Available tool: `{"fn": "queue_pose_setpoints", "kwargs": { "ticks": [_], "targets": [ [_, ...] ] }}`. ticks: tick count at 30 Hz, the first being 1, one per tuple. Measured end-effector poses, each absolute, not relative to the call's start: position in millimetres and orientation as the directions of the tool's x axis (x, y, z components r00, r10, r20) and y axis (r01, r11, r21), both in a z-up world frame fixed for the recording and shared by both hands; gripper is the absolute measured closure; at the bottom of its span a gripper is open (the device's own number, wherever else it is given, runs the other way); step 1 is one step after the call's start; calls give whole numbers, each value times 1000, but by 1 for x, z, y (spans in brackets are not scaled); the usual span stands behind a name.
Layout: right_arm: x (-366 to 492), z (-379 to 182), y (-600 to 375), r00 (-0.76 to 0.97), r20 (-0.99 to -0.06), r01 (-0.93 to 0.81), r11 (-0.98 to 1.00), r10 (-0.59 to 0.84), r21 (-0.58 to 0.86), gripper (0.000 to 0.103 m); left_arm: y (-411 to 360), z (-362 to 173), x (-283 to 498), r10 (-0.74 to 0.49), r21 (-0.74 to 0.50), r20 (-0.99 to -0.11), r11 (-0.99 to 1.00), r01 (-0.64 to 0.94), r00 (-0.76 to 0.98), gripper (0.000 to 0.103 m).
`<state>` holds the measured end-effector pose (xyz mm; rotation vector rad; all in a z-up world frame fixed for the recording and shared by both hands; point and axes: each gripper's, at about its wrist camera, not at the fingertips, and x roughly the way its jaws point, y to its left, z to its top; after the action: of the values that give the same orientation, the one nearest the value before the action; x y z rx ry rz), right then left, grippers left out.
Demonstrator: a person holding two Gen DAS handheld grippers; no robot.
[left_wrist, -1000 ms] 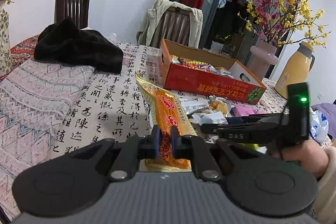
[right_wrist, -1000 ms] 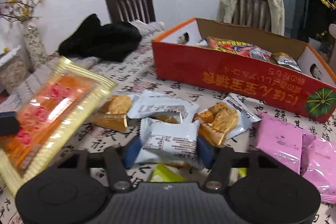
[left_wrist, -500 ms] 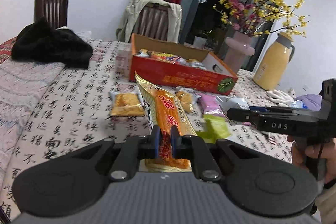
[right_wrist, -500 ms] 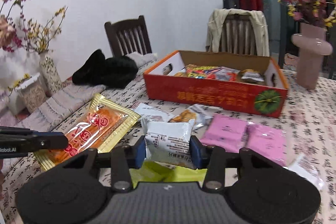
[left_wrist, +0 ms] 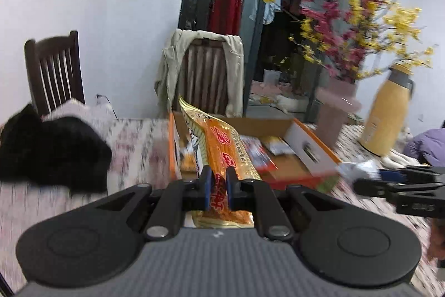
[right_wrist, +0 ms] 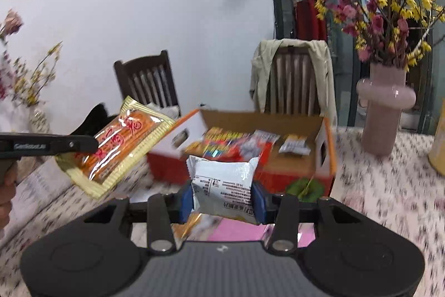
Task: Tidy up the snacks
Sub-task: 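Carry both held packets over the red box with both tools, then open both tools to drop the packets into the box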
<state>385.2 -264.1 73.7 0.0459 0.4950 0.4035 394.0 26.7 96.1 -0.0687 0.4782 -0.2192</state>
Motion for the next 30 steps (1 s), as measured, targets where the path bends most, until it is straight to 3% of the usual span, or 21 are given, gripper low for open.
{"fn": "queue_pose_setpoints", "kwargs": {
  "ticks": [8,15,17,19,21,30],
  "targets": [
    [490,60,-250,778,-500,-328,925,379,191,60,21,66,507,-146,-82,-504,989,121,852,92],
    [541,22,-197,729,-568,-352,921,381,167,59,14,31,544,-153,-17,-567,985,174,809,91],
    [550,14,-185,713,-584,-361,917,388,169,56,15,26,541,-168,-13,-560,981,194,811,81],
    [555,7,-175,697,-597,-376,911,397,167,55,15,25,538,-168,2,-553,979,202,816,63],
    [556,3,-169,693,-603,-383,910,396,157,50,18,29,532,-184,1,-537,976,218,824,59],
    [539,20,-190,730,-578,-347,927,364,145,45,25,56,510,-187,-10,-511,977,212,839,49]
  ]
}}
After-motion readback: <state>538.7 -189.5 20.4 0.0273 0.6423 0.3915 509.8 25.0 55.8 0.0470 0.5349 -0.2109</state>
